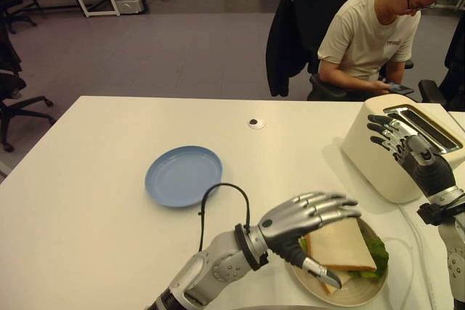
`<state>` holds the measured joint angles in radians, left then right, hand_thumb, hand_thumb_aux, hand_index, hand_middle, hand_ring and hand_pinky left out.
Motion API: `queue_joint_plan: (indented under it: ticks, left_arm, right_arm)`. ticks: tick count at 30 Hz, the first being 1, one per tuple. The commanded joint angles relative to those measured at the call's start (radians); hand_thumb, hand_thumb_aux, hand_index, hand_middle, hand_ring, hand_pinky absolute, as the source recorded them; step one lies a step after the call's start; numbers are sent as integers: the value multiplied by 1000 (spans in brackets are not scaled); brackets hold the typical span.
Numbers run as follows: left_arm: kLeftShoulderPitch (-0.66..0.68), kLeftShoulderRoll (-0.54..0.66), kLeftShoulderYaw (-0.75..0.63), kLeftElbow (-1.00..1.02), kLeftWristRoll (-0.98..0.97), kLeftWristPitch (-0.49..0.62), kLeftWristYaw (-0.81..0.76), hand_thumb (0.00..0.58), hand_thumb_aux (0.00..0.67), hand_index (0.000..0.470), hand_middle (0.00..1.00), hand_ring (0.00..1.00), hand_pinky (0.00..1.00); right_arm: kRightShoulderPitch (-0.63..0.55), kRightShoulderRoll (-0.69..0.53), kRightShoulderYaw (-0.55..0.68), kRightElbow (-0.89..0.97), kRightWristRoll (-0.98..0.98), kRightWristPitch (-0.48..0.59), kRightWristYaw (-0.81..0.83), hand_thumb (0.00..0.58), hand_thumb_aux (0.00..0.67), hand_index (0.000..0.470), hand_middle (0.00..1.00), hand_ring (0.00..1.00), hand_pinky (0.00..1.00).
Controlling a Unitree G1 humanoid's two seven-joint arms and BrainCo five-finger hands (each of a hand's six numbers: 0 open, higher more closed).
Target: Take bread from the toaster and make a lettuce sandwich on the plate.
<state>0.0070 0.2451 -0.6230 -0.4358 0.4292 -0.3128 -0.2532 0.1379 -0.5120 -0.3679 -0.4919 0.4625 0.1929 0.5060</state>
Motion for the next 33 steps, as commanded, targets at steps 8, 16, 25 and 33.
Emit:
queue_joint_plan:
  ticks: [8, 16, 25, 33]
  left_arm:
    - [102, 394, 189, -4, -546, 223, -467, 580, 670, 470, 1000, 1000, 1000]
    - [120, 445, 44, 121, -183, 152, -499, 580, 670, 470, 1000, 1000, 1000]
    - [96, 322, -93, 216, -27, 205, -507, 580, 670, 470, 1000, 1000, 1000]
    - [-129, 89, -5, 584, 43, 300, -219, 580, 670, 470, 1000, 1000, 1000]
  right_arm:
    - [400, -334, -182, 329, 130, -82, 857, 580, 670, 470, 1000, 1000, 1000]
    - [415, -455, 64, 595, -378, -518, 827, 580, 670, 470, 1000, 1000, 1000]
    - [262, -295, 356, 346, -570, -559, 581, 580, 670, 470, 1000, 1000, 1000]
    - [7, -54, 416, 518, -753, -459, 146, 580, 670, 470, 1000, 1000, 1000]
